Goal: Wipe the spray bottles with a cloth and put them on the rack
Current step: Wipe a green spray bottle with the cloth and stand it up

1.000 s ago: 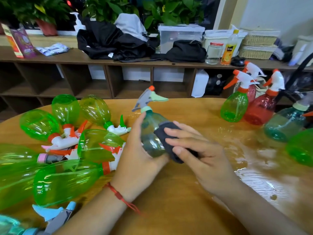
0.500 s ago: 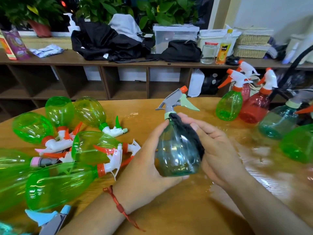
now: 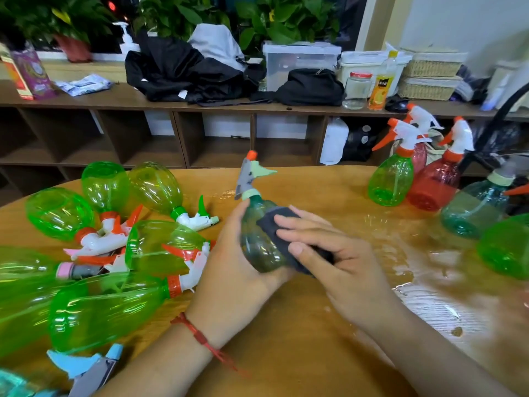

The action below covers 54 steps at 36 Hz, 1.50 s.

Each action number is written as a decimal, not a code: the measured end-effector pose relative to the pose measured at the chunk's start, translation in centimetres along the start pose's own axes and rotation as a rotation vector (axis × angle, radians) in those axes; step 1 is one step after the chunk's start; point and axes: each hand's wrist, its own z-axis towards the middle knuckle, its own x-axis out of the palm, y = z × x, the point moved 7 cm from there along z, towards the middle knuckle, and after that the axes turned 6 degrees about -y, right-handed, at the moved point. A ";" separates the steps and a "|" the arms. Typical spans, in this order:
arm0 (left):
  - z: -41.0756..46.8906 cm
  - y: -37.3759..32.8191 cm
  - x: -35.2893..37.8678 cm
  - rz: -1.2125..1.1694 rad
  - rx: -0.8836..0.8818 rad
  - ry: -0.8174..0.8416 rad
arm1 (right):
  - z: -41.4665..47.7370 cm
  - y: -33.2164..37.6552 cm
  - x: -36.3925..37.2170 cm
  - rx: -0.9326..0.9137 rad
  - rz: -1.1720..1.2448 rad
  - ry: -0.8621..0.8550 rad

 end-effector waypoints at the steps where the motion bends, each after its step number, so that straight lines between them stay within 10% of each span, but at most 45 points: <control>1: 0.2 0.3 -0.1 -0.067 -0.034 0.002 | -0.1 0.1 0.2 -0.032 -0.026 0.014; 16: -1.6 -1.9 2.1 -0.024 0.118 0.228 | 0.8 -0.7 -1.9 0.359 0.529 -0.147; 28: -1.3 -1.9 1.9 0.271 0.231 0.129 | 0.8 -1.2 -1.0 0.232 0.297 -0.099; 37: 0.3 0.2 -0.1 -0.051 -0.032 0.015 | 0.0 -0.3 0.2 -0.023 0.008 0.019; 54: -0.9 -2.1 1.7 0.246 0.217 0.234 | 0.9 -1.1 -2.0 0.262 0.391 -0.130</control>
